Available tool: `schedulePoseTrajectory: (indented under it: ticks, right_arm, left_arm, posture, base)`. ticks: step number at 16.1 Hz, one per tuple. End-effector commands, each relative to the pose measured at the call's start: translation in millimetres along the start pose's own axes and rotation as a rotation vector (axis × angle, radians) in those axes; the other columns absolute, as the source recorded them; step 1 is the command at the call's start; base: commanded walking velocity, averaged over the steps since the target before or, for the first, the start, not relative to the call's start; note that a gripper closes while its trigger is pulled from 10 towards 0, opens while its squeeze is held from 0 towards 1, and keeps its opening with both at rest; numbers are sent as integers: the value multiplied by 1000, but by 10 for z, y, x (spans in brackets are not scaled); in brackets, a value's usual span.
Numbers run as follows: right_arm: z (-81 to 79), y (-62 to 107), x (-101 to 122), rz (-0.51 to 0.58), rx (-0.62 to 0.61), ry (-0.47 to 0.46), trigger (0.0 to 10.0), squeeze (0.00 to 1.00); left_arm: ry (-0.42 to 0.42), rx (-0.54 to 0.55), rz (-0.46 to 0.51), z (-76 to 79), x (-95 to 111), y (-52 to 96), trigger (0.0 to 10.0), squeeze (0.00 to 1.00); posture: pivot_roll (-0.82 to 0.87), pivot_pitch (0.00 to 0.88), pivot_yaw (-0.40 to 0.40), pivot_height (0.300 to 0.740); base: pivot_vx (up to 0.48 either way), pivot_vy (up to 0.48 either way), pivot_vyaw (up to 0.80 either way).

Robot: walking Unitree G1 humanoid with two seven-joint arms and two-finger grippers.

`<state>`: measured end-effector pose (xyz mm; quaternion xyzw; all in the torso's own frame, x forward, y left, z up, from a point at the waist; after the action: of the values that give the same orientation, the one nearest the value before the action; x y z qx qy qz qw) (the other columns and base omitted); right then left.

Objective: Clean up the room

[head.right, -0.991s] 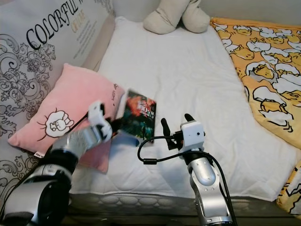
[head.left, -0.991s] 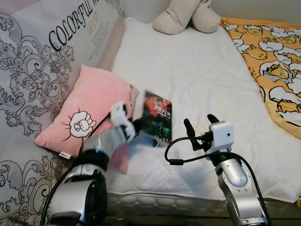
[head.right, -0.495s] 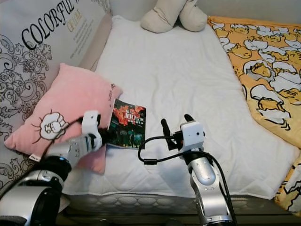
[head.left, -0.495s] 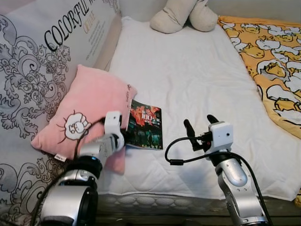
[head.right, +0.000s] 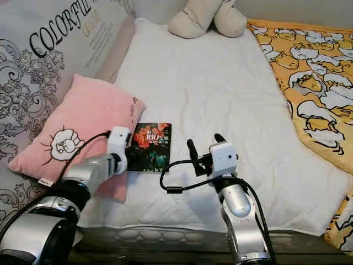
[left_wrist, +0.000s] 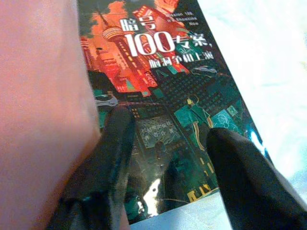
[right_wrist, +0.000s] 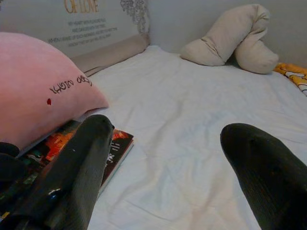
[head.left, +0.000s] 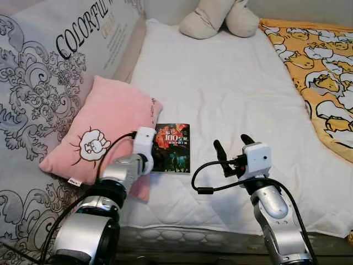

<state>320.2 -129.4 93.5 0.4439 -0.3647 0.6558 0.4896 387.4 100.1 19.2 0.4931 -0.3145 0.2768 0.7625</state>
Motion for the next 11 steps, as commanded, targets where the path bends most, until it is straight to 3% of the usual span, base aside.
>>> schedulePoseTrajectory:
  ticks: [1, 2, 3, 4, 5, 6, 7, 8, 9, 10, 11]
  right_arm:
    - [29, -18, 20, 9, -7, 6, 10000, 0]
    - [79, -8, 45, 19, -32, 16, 10000, 0]
    - [92, -5, 52, 22, -39, 19, 10000, 0]
    - [224, 6, 97, 34, -111, 22, 10000, 0]
    - [287, 16, 117, 39, -147, 23, 10000, 0]
    - [348, 30, 127, 42, -183, 23, 10000, 0]
    - [408, 45, 122, 39, -212, 24, 10000, 0]
    - [470, 41, 54, 23, -239, 11, 10000, 0]
    - [508, 28, -27, -4, -261, 1, 10000, 0]
    - [561, 8, -28, -10, -293, -14, 10000, 0]
    - [602, 15, -3, 1, -314, -17, 10000, 0]
  left_arm:
    - [-58, 19, 41, -4, 126, 12, 10000, 1000]
    - [-122, 46, 181, -44, 379, 112, 10000, 1000]
    - [-135, 52, 218, -49, 443, 146, 10000, 1000]
    - [-202, 77, 414, -78, 686, 404, 10000, 902]
    - [-227, 84, 506, -72, 771, 557, 10000, 651]
    - [-256, 71, 601, -13, 841, 718, 10000, 0]
    - [-287, 26, 724, 168, 922, 899, 10000, 0]
    - [-227, 43, 743, 184, 923, 885, 10000, 1000]
    - [-144, 97, 716, 71, 894, 816, 10000, 1000]
    - [-135, 128, 720, 11, 911, 818, 10000, 1000]
    - [-194, 139, 724, 25, 898, 834, 10000, 1000]
  posture:
    - [-159, 0, 31, 736]
    - [-161, 0, 40, 736]
    - [-161, 0, 40, 736]
    - [-143, 0, 39, 736]
    - [-143, 0, 39, 736]
    - [-134, 0, 37, 736]
    - [-120, 0, 33, 736]
    - [-108, 0, 43, 736]
    - [-109, 0, 50, 736]
    - [-111, 0, 52, 736]
    - [-109, 0, 52, 736]
  base:
    - [0, 0, 0]
    - [0, 0, 0]
    - [0, 0, 0]
    - [0, 0, 0]
    - [0, 0, 0]
    - [0, 0, 0]
    - [0, 0, 0]
    - [0, 0, 0]
    - [0, 0, 0]
    - [0, 0, 0]
    - [0, 0, 0]
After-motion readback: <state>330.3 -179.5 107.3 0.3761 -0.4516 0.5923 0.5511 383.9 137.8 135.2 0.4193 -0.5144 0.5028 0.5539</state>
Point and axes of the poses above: a point about 5 cm out from each wrist's last joint towards the gripper, its own y axis pointing back from the gripper into the wrist, its own x axis along the axis of the wrist's last joint, z = x × y, the point moved 6 cm from there along -y, pointing out of the wrist towards the gripper, and after that the axes turned 13 degrees about y, right-handed, at the moved point
